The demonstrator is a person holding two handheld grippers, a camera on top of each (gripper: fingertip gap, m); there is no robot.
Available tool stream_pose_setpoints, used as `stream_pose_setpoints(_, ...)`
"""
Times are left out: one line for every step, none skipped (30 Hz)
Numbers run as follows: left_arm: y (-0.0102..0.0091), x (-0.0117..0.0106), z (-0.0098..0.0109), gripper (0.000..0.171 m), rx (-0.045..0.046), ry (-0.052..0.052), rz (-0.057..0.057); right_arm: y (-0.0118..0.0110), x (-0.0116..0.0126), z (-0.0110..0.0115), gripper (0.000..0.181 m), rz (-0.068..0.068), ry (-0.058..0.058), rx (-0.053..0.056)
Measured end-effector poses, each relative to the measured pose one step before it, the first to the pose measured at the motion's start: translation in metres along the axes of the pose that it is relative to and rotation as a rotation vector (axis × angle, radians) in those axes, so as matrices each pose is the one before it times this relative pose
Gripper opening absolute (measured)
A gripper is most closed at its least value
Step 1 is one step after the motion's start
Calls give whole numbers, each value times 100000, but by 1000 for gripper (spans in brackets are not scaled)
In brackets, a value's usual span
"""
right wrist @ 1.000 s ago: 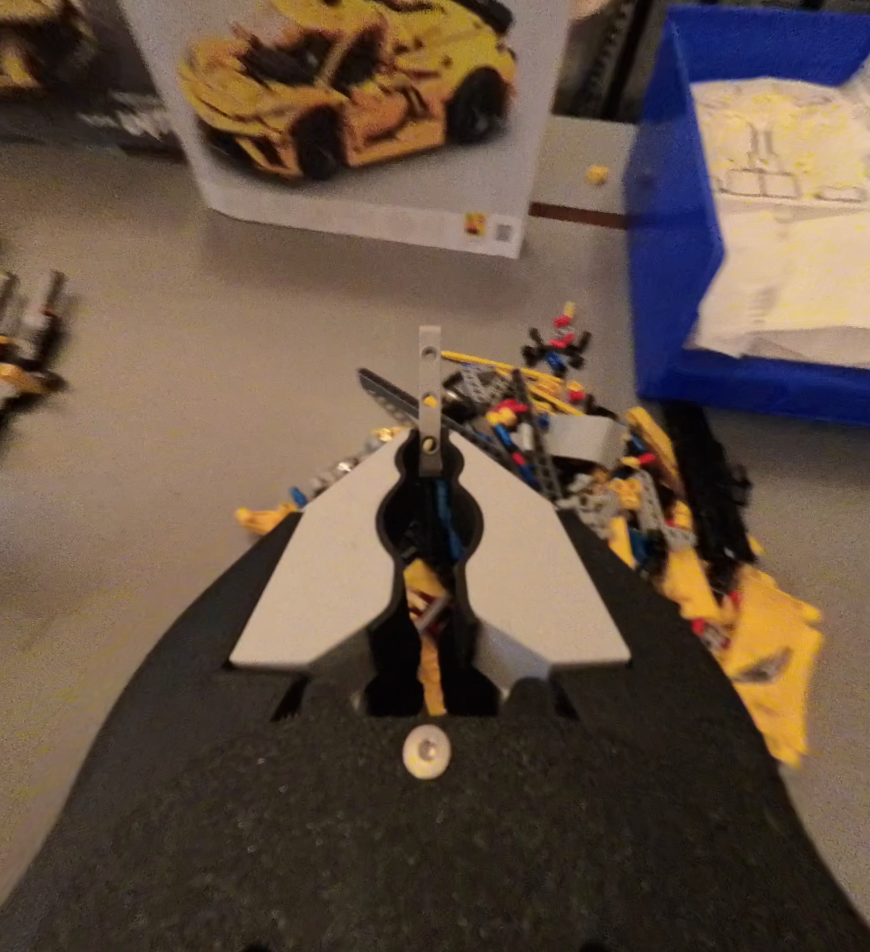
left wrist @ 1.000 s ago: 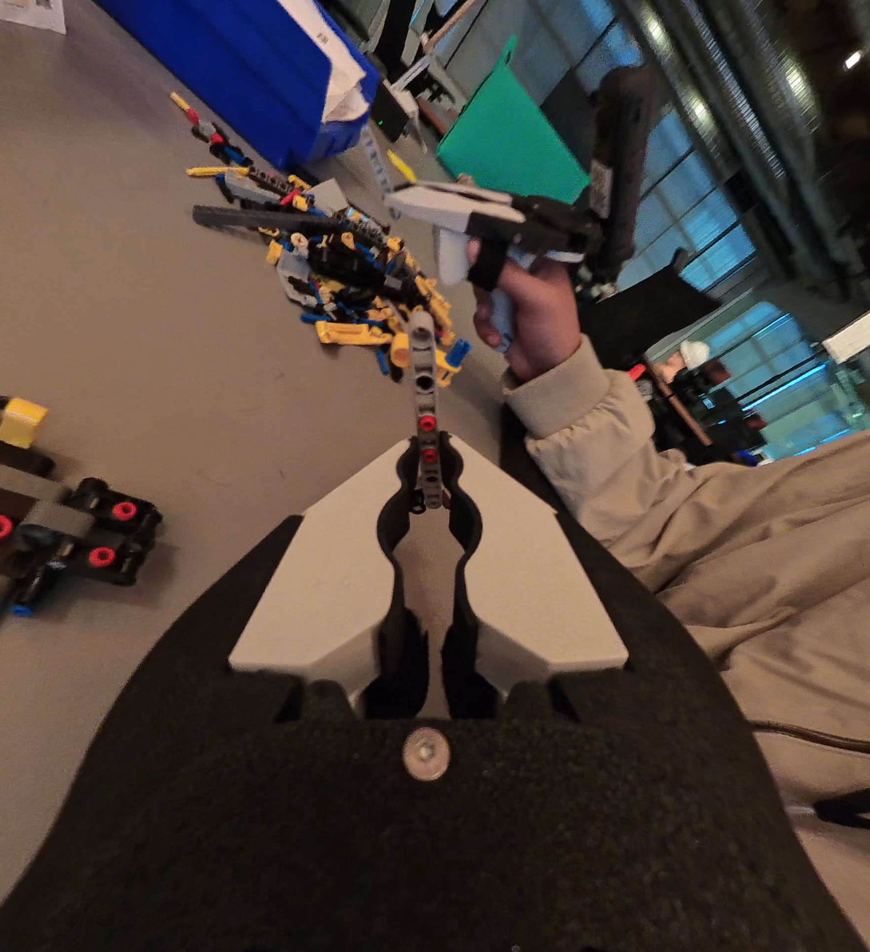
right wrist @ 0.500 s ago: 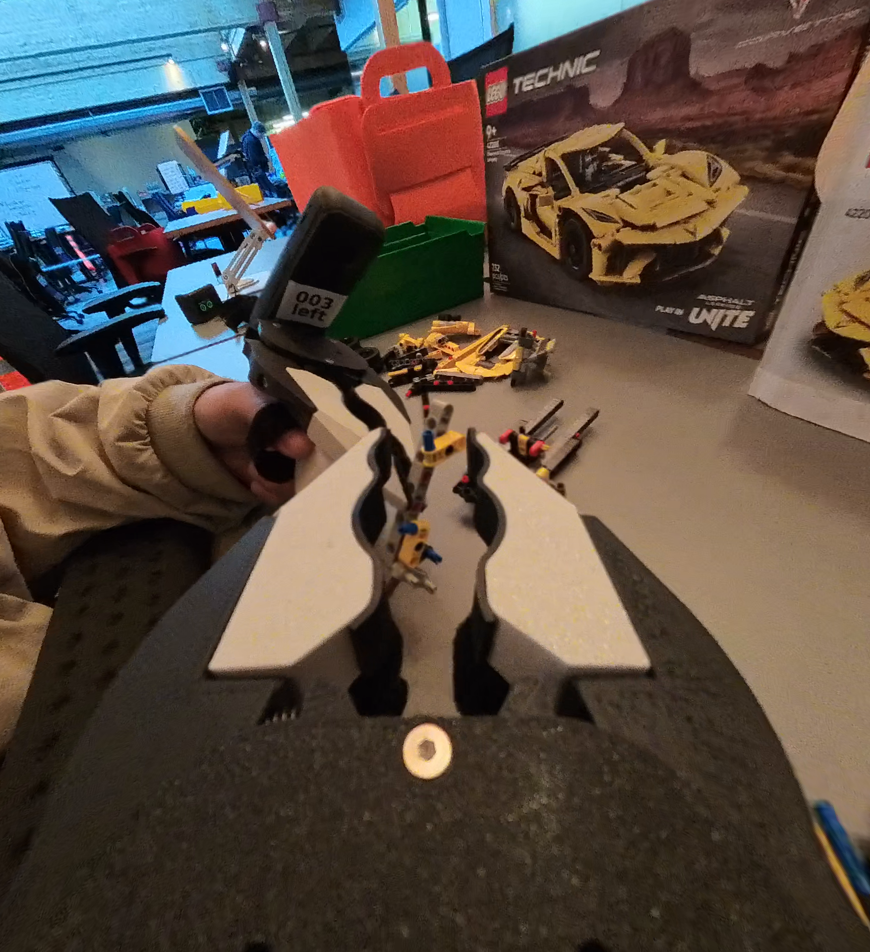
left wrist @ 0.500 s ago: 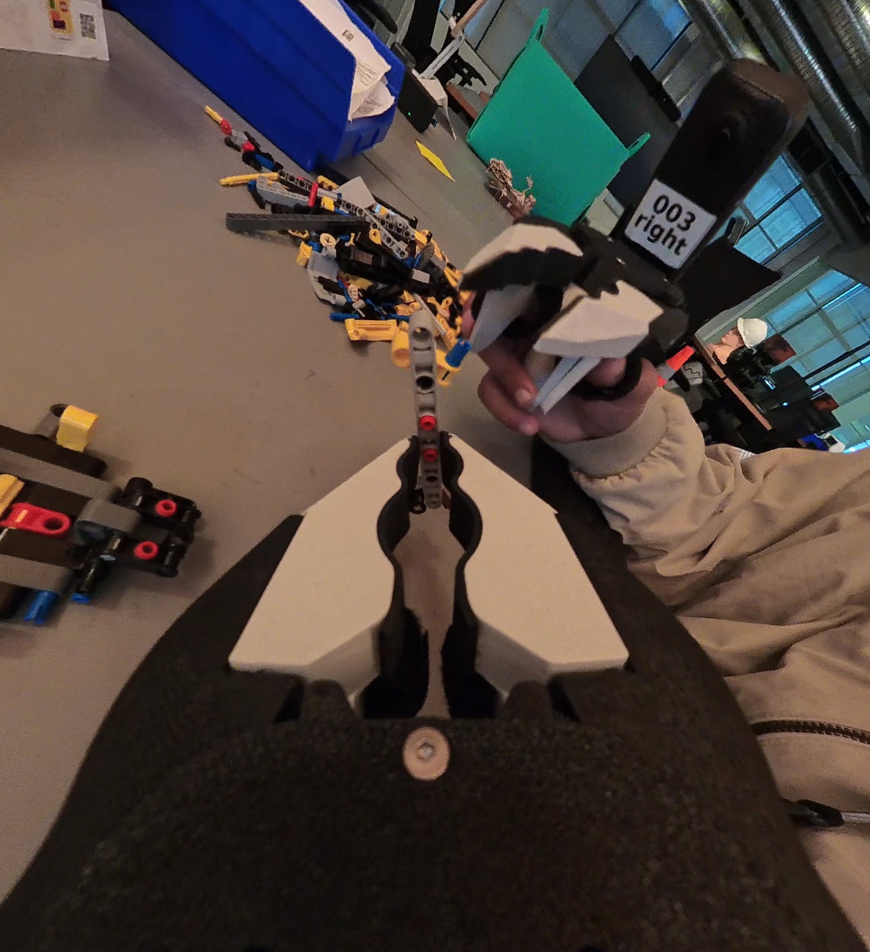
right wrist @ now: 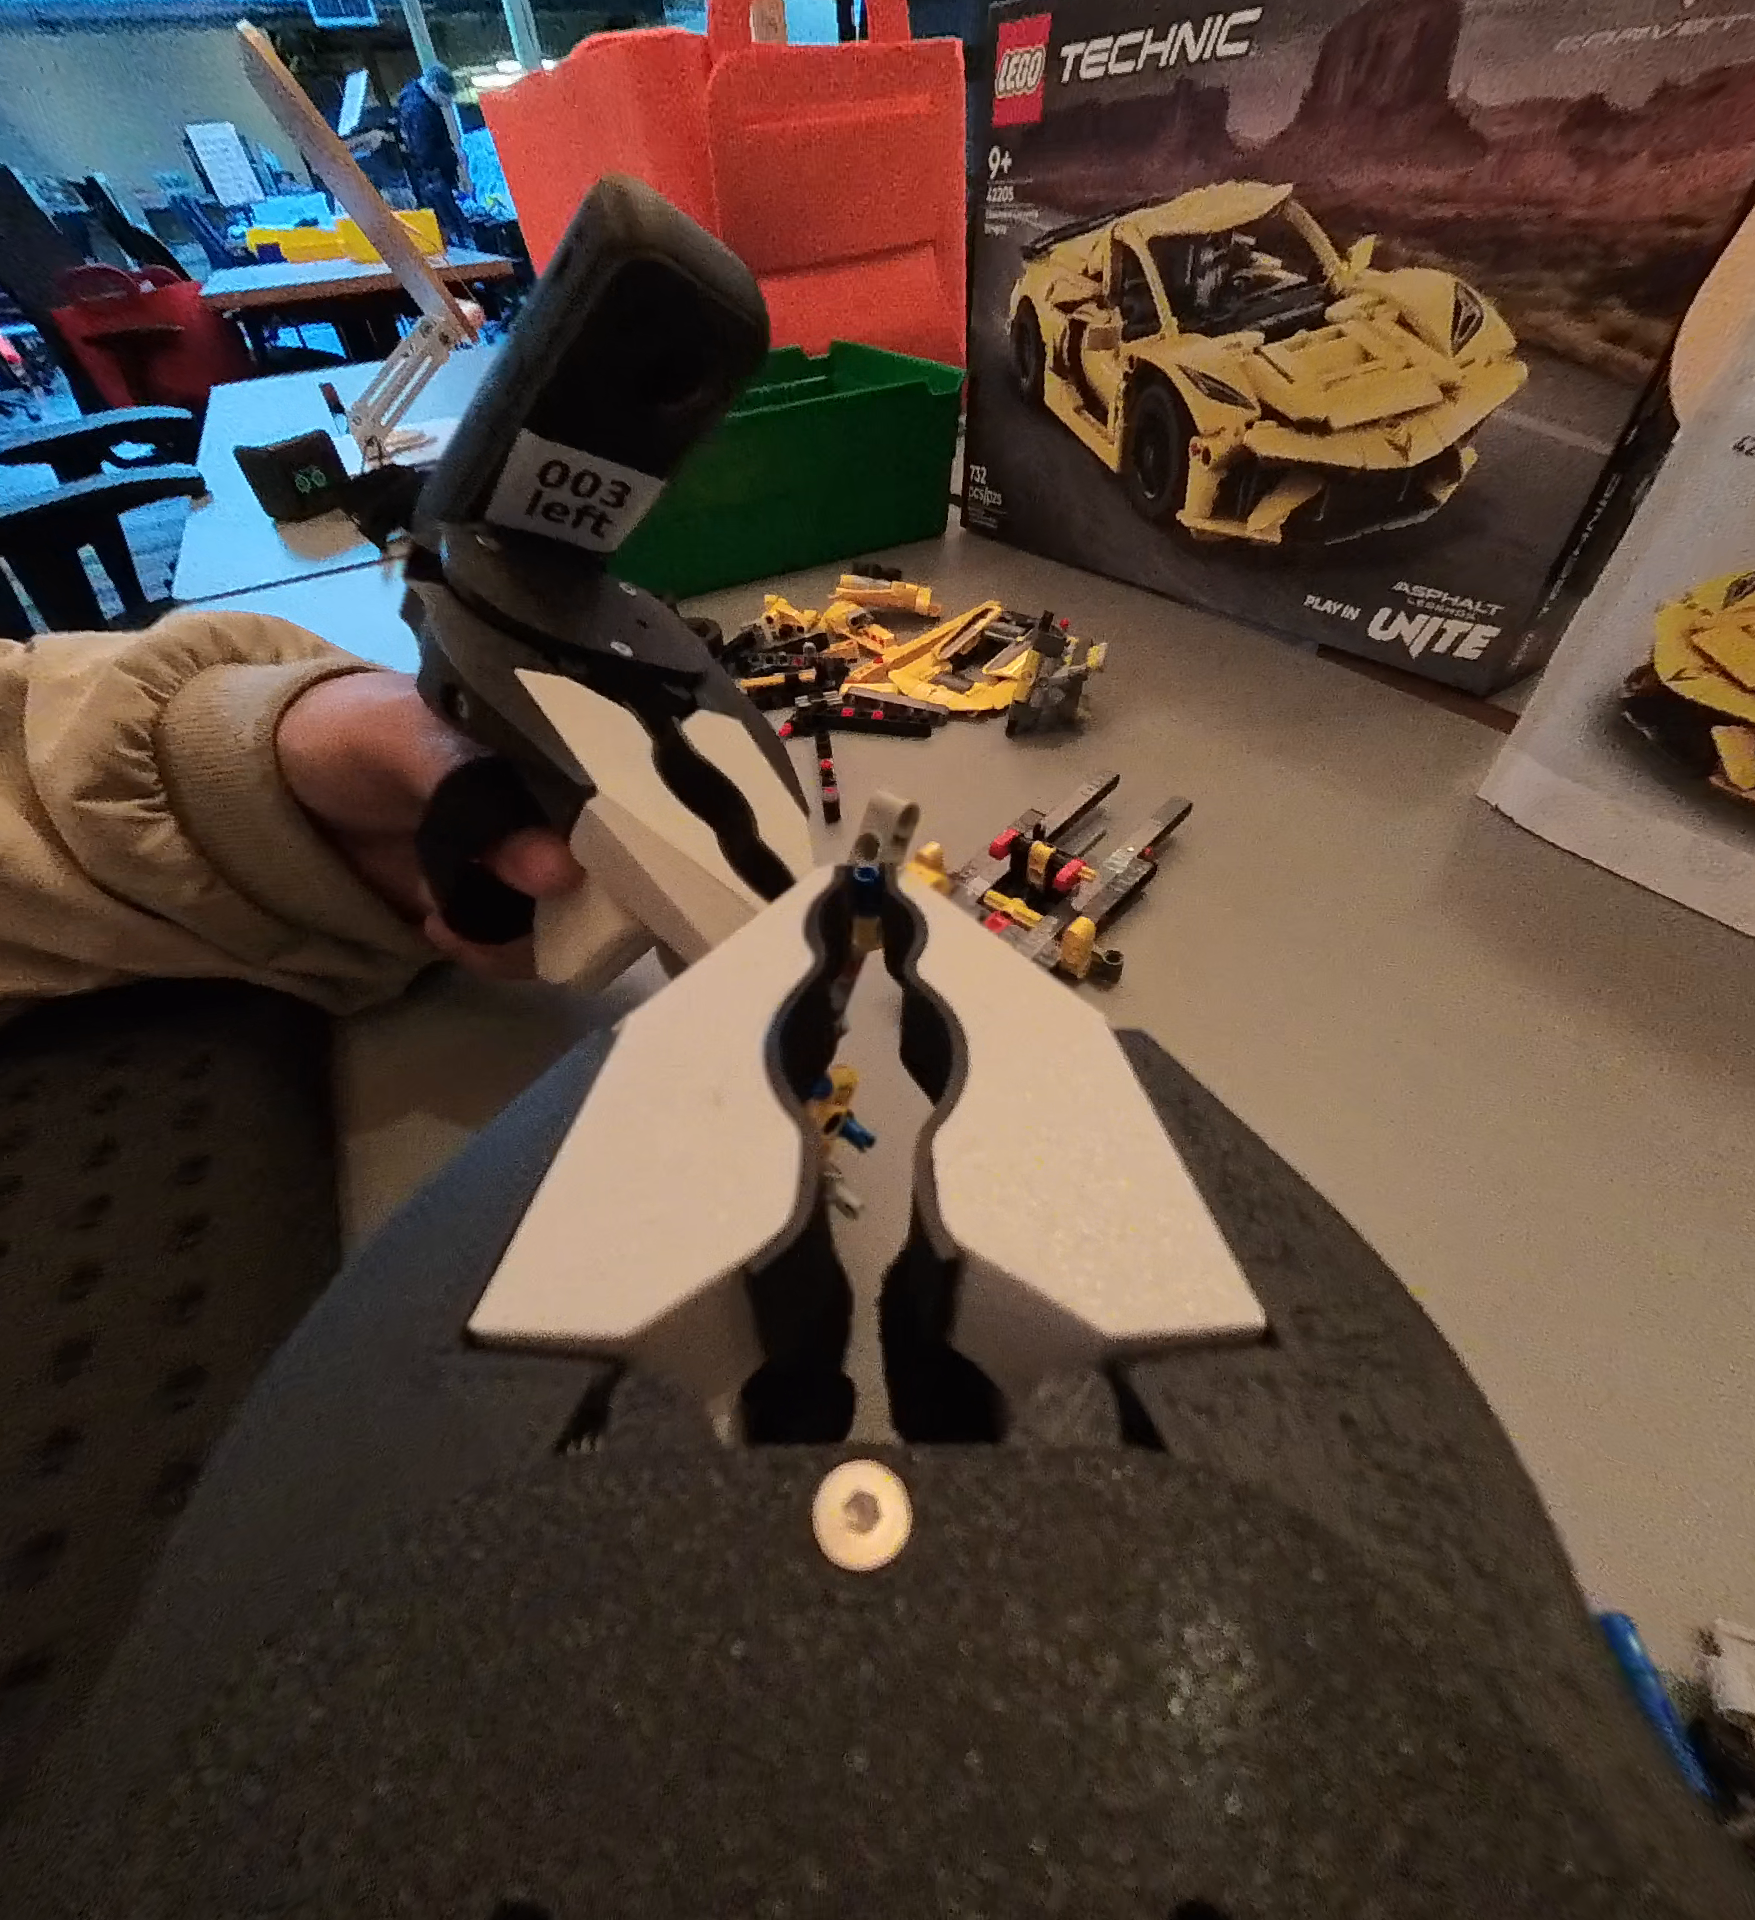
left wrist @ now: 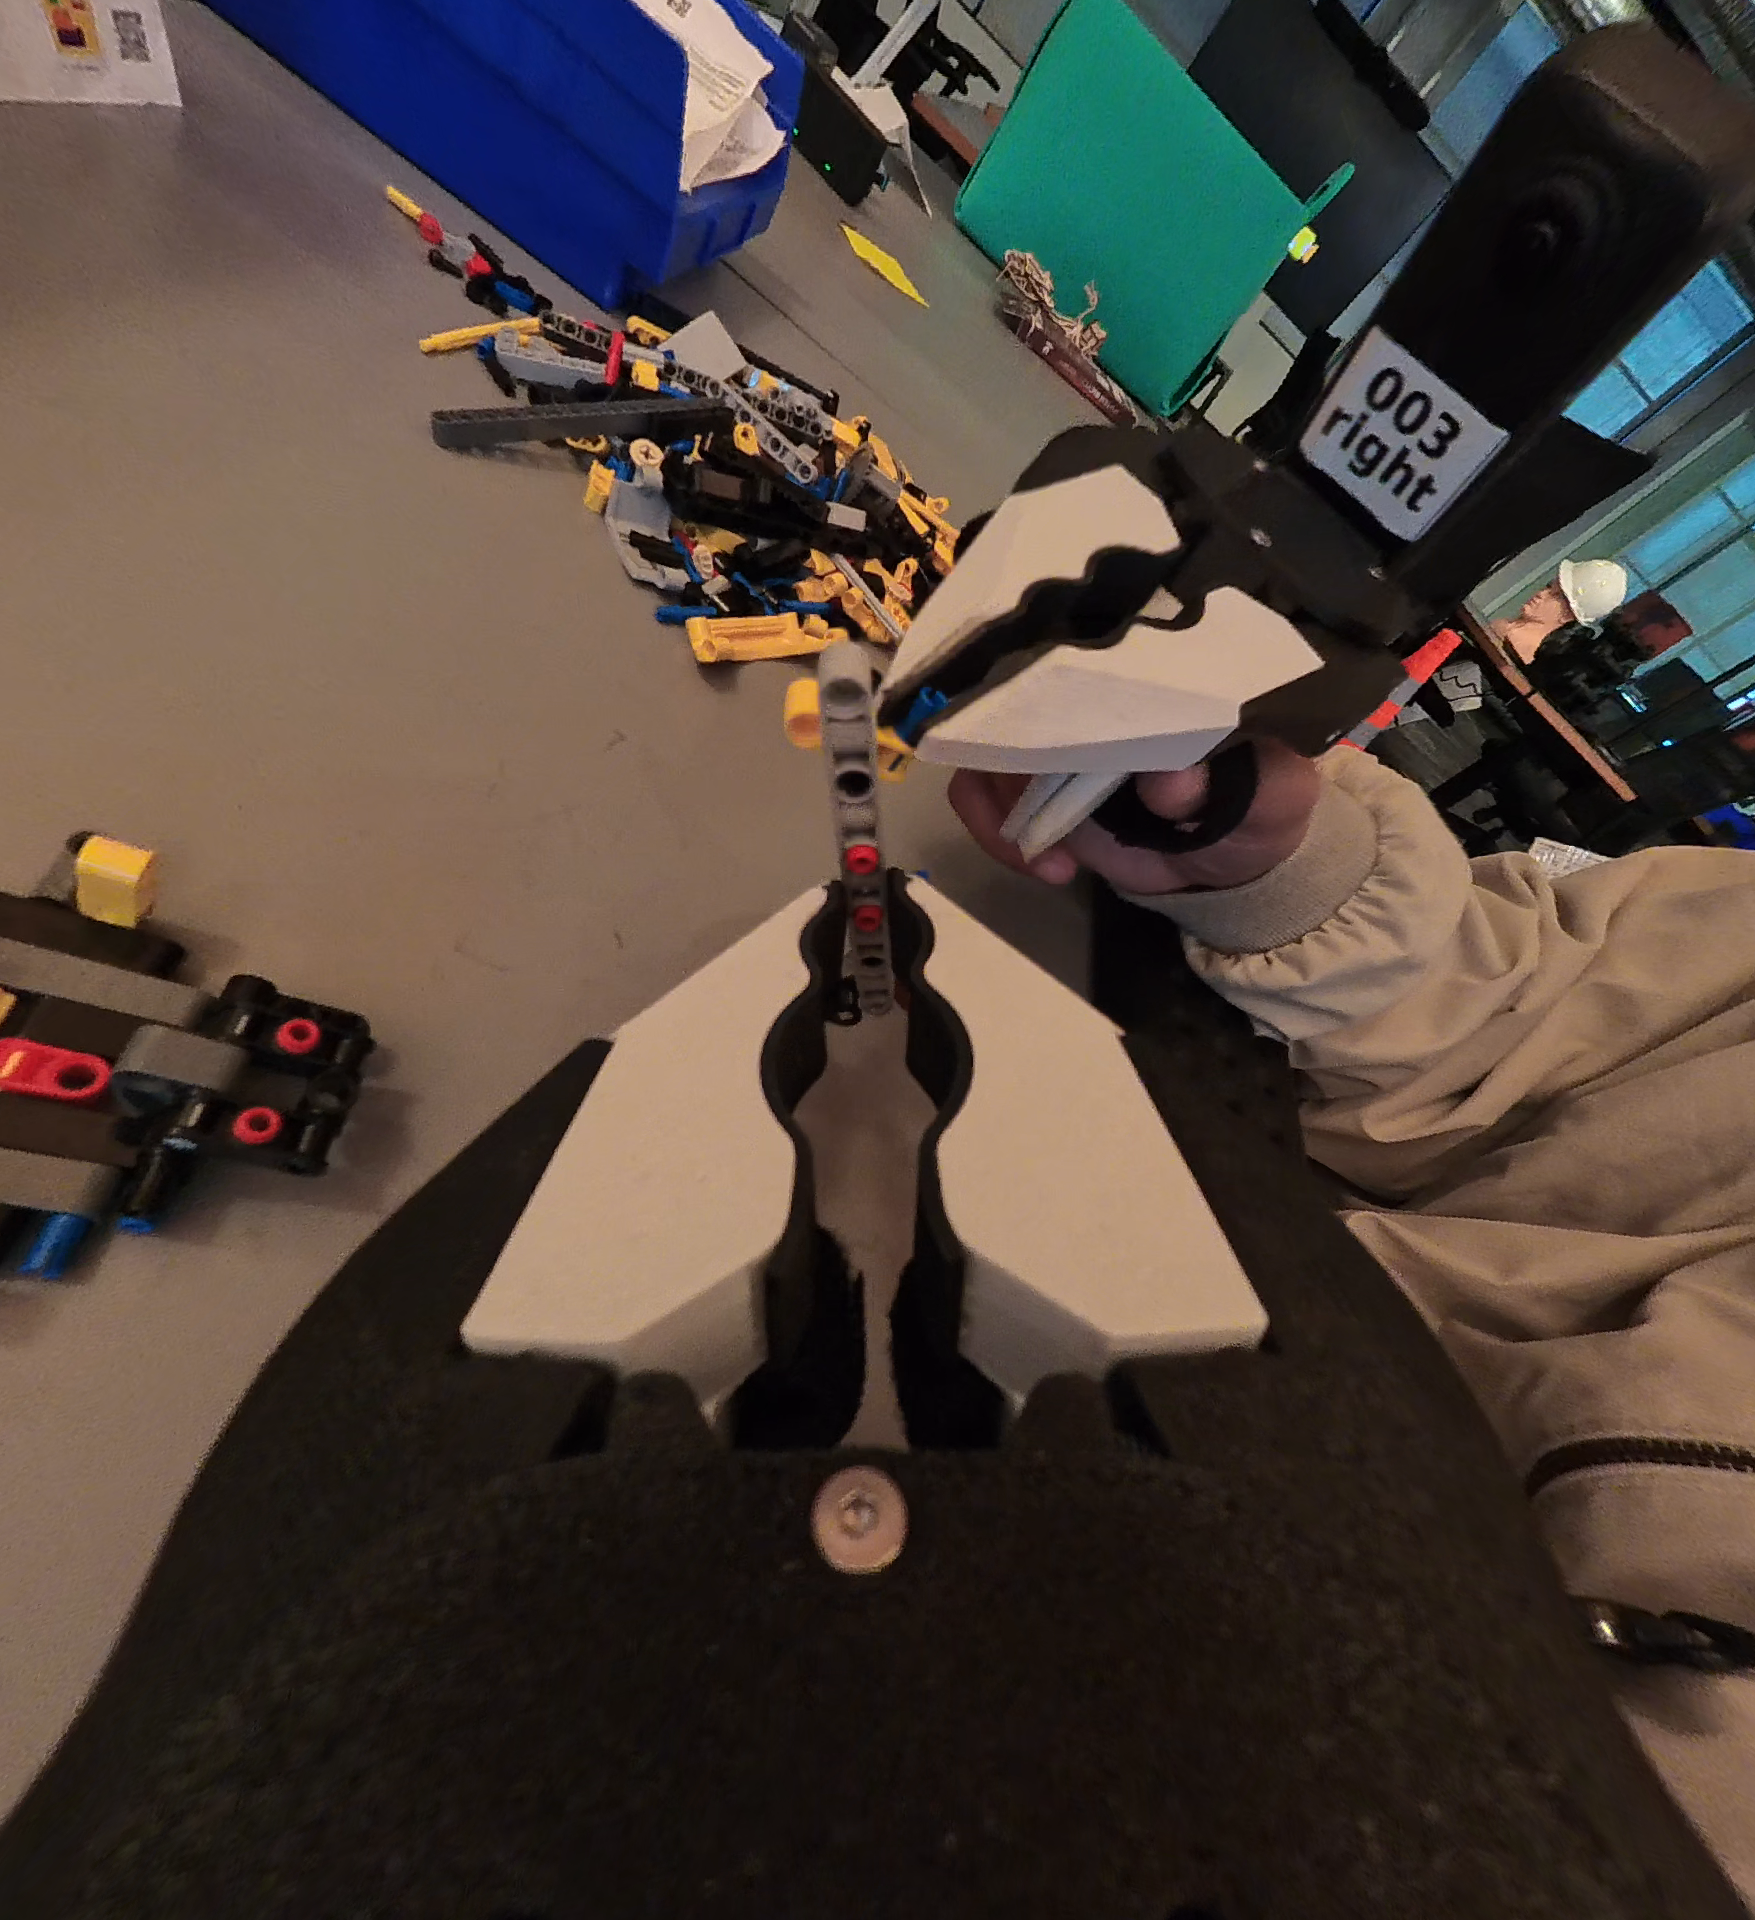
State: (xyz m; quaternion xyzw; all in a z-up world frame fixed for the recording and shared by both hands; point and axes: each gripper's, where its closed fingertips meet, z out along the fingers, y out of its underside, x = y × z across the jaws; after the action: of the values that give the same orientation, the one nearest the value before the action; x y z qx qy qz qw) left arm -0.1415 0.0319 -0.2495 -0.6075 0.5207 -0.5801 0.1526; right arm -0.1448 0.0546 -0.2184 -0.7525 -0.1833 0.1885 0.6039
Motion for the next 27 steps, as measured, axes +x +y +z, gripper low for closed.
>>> stream_pose_setpoints(16,-54,31,7,333,408,-1226,166,192,-35,3,-1042,1271,-1500)
stream_pose_setpoints(-97,130,3,7,871,2044,-2413,-78,-22,-18,3,346,-19,492)
stream_pose_setpoints(-170,177,2,7,1410,2710,-3125,-216,-59,-75,3,1545,-598,1455)
stream_pose_setpoints(-266,60,-20,7,1784,1726,-2779,-219,42,-160,3,587,-91,881)
stream_pose_setpoints(-431,-67,-73,8,2409,252,-1412,-84,66,-165,3,-1143,498,68)
stream_pose_setpoints(-539,-59,-109,14,2784,-531,348,155,-112,-23,3,-1631,-563,-958)
stream_pose_setpoints(-350,42,-115,19,1392,-425,1904,146,-394,54,3,-177,-1914,-464)
stream_pose_setpoints(-29,177,-43,18,-346,2,3152,-6,-210,72,3,1065,-851,501)
stream_pose_setpoints(3,207,5,18,-169,-147,3352,-188,-182,15,3,452,-864,993)
stream_pose_setpoints(-81,309,10,16,501,24,3063,-159,-57,-58,3,601,-102,852)
stream_pose_setpoints(-51,226,15,8,61,-591,3381,-70,-9,-3,3,938,-568,626)
stream_pose_setpoints(-89,9,-42,8,55,-2126,4538,-132,-158,-50,4,2599,-1846,1017)
stream_pose_setpoints(-168,169,-108,7,335,-1414,6041,-190,-213,-132,4,3399,-2459,1455)
stream_pose_setpoints(-144,418,-92,7,140,0,6214,-423,-587,-349,5,4386,-5678,2482)
stream_pose_setpoints(-145,160,-72,7,107,-1274,4760,-684,-576,-310,8,6805,-7186,4413)
stream_pose_setpoints(44,-69,-49,7,-829,-1877,3568,-745,-276,-444,14,9849,-7082,4975)
stream_pose_setpoints(151,219,-29,7,-1164,660,3202,-486,62,-380,24,12112,-6279,3500)
stream_pose_setpoints(-64,408,-64,7,364,1835,2736,110,423,-267,31,12171,-4187,6)
stream_pose_setpoints(-251,439,-57,7,1688,1712,2774,636,445,-49,35,9824,-3344,-3079)
stream_pose_setpoints(-121,328,9,7,624,1092,2324,900,128,184,35,7338,-3657,-4602)
stream_pose_setpoints(160,128,87,7,-1182,86,1653,759,-386,316,34,4738,-4995,-3892)
stream_pose_setpoints(210,132,74,7,-1381,185,1582,193,-161,226,35,2622,-2082,-597)
stream_pose_setpoints(30,203,21,7,-350,445,1626,101,151,14,28,27,650,-213)
stream_pose_setpoints(11,132,32,7,-287,24,1286,95,-43,-31,26,1,-442,-596)
stream_pose_setpoints(112,32,55,7,-815,-363,1066,100,11,-54,26,730,-290,-787)
stream_pose_setpoints(173,-16,47,7,-1151,-618,1284,99,114,-46,26,723,276,-549)
stream_pose_setpoints(195,-42,44,7,-1263,-735,1552,116,148,-55,26,501,407,-673)
